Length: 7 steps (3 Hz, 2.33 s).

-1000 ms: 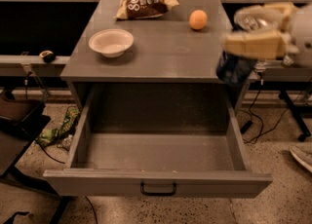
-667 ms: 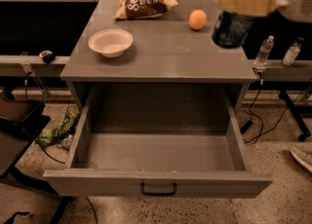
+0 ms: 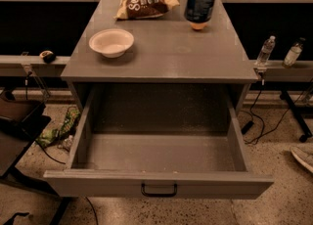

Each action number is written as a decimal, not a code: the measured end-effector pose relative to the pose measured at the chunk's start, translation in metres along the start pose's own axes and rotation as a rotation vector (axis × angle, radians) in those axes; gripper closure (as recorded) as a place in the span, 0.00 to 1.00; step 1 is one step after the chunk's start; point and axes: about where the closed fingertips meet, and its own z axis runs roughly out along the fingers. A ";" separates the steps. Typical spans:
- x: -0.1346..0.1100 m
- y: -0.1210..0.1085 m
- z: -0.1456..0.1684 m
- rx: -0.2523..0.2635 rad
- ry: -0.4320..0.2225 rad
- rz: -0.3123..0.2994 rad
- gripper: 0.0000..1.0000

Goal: Pick pepsi can from top drawer and place on counter

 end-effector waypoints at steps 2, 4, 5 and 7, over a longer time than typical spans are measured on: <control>0.066 -0.017 0.060 0.047 0.076 0.046 1.00; 0.161 -0.011 0.071 0.112 0.070 0.135 1.00; 0.159 -0.010 0.073 0.113 0.065 0.133 0.81; 0.158 -0.010 0.073 0.113 0.065 0.133 0.27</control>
Offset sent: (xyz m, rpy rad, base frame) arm 0.0778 -0.0170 -0.1340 -0.0125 0.1073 -0.1558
